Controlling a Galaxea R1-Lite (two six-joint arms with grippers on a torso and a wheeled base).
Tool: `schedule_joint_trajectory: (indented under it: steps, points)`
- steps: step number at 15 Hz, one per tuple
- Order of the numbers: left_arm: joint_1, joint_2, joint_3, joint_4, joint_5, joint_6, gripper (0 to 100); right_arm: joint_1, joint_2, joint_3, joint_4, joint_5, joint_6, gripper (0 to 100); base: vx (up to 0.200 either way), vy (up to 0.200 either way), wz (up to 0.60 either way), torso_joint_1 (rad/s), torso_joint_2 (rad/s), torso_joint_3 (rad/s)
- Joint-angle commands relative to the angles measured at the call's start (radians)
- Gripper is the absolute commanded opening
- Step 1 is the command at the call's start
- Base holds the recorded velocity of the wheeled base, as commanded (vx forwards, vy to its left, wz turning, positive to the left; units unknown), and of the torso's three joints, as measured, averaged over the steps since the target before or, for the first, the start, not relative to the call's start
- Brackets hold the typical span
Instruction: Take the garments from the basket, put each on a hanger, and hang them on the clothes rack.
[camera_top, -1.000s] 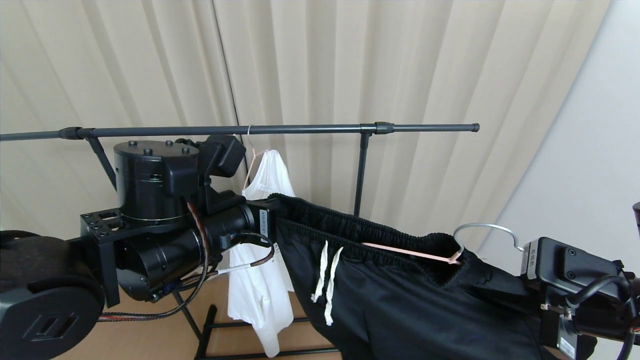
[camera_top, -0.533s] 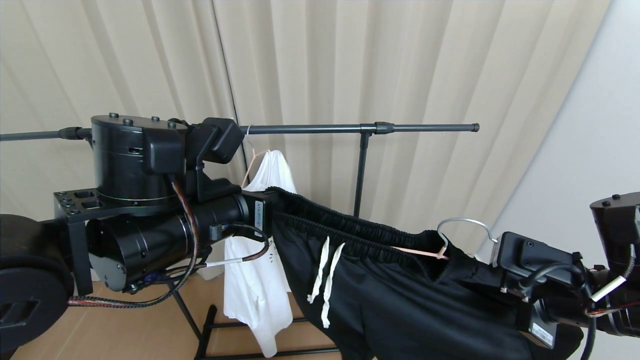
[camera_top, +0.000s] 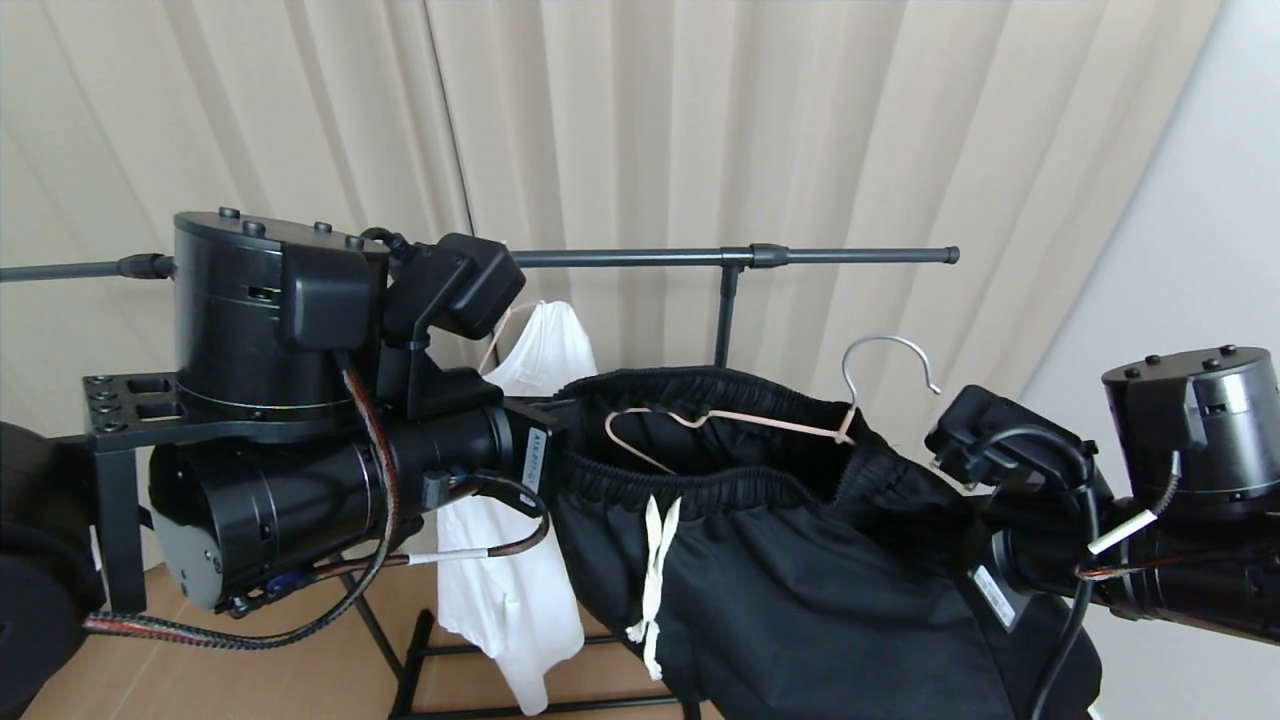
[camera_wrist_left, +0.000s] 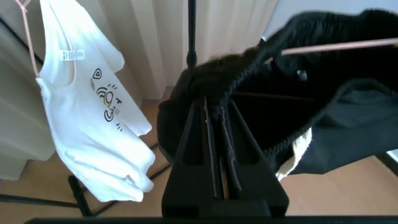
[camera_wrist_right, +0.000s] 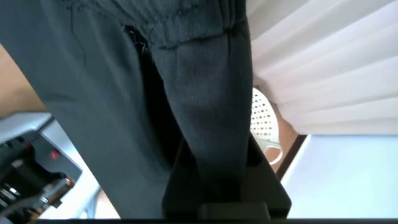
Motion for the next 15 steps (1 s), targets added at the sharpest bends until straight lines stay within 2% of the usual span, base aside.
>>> schedule_joint_trajectory:
  steps: [1,3,7,9,12,13,15]
  points:
    - [-0.02,0.013,-0.004,0.013,-0.002,0.0,0,0.039,0.029,-0.017,-0.034,-0.002,0.049,0,0.0,0.0,0.0,0.0,0.0,0.0]
    - [-0.043,0.033,-0.002,0.018,-0.002,-0.003,0,0.044,0.03,-0.005,-0.103,-0.002,0.061,0,0.0,0.0,0.0,0.0,0.0,0.0]
    - [-0.12,0.072,-0.021,0.016,-0.004,-0.024,0,0.078,0.032,0.026,-0.134,-0.002,0.063,0,0.0,0.0,0.0,0.0,0.0,0.0]
    - [-0.132,0.078,-0.053,0.018,-0.009,-0.042,0,0.096,0.055,0.041,-0.163,-0.007,0.061,0,0.0,0.0,0.0,0.0,0.0,0.0]
    - [-0.132,0.078,-0.079,0.018,-0.012,-0.044,0,0.113,0.089,0.064,-0.203,-0.028,0.06,0,0.0,0.0,0.0,0.0,0.0,0.0]
    - [-0.13,0.073,-0.093,0.018,-0.012,-0.047,0,0.124,0.132,0.074,-0.24,-0.079,0.06,0,0.0,0.0,0.0,0.0,0.0,0.0]
    - [-0.135,0.061,-0.093,0.018,-0.013,-0.047,0,0.125,0.165,0.072,-0.289,-0.099,0.06,0,0.0,0.0,0.0,0.0,0.0,0.0]
